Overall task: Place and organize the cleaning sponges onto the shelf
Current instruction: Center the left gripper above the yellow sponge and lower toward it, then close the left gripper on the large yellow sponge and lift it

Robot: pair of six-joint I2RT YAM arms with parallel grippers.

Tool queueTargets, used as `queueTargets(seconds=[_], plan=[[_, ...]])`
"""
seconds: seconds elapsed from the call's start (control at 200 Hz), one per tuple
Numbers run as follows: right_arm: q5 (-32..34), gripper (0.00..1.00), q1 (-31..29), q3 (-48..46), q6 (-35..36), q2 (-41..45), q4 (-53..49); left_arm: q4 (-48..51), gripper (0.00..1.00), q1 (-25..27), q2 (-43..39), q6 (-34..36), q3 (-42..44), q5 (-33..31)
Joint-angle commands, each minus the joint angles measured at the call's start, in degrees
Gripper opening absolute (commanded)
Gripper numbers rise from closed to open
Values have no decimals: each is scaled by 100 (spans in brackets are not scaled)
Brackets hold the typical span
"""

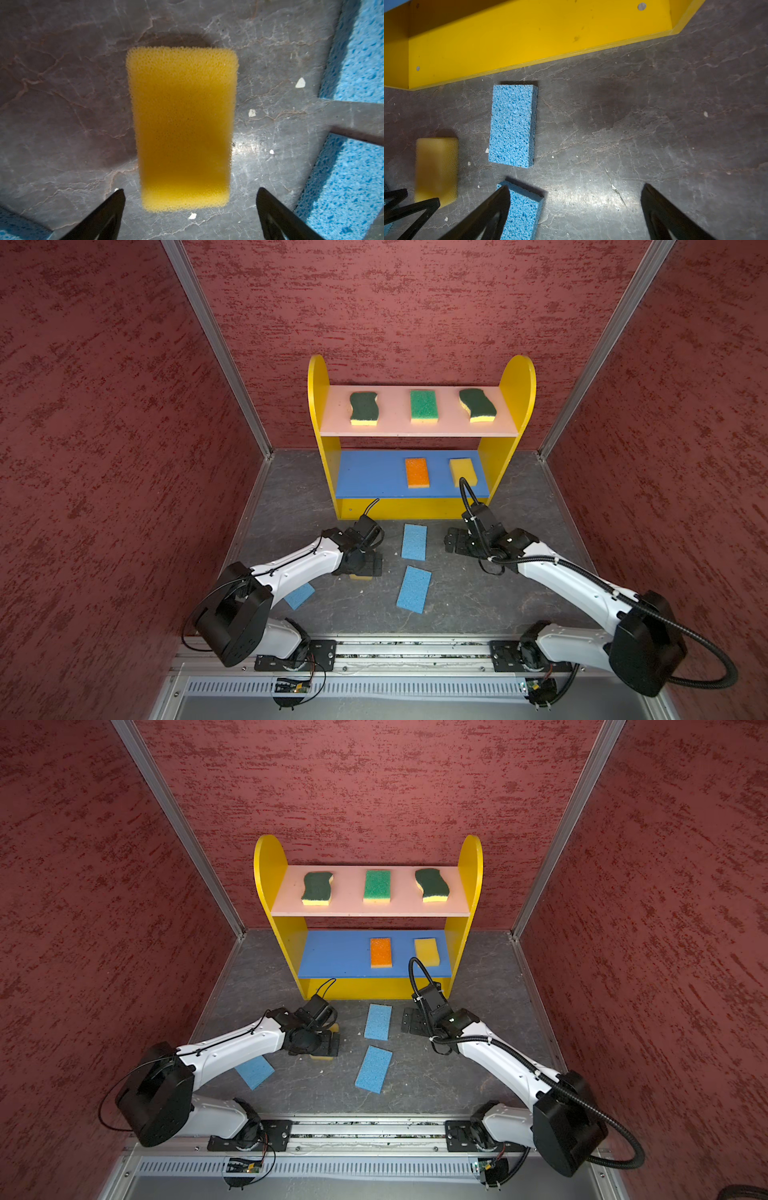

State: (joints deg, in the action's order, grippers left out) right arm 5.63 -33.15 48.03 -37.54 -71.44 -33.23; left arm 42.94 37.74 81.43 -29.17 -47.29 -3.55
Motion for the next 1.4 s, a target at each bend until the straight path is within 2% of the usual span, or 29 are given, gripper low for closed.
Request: queueTargets(seconds=[0.0, 0.671, 1.072, 1.172, 1.398], plan=[[-9, 99, 45, -48, -65, 105, 106, -51, 99, 57, 124, 34, -26, -34], [118, 99, 44, -18, -26, 137, -24, -486, 95, 94, 880, -247, -79, -350], [88, 99, 46, 41, 10, 17, -5, -358, 76, 53, 760, -432, 68, -286], [85, 99, 45, 23, 1, -4, -24, -458, 66, -2, 794, -431, 107, -189], [111, 99, 45, -83, -17, 61, 0, -278, 69, 4, 761, -454, -39, -263]])
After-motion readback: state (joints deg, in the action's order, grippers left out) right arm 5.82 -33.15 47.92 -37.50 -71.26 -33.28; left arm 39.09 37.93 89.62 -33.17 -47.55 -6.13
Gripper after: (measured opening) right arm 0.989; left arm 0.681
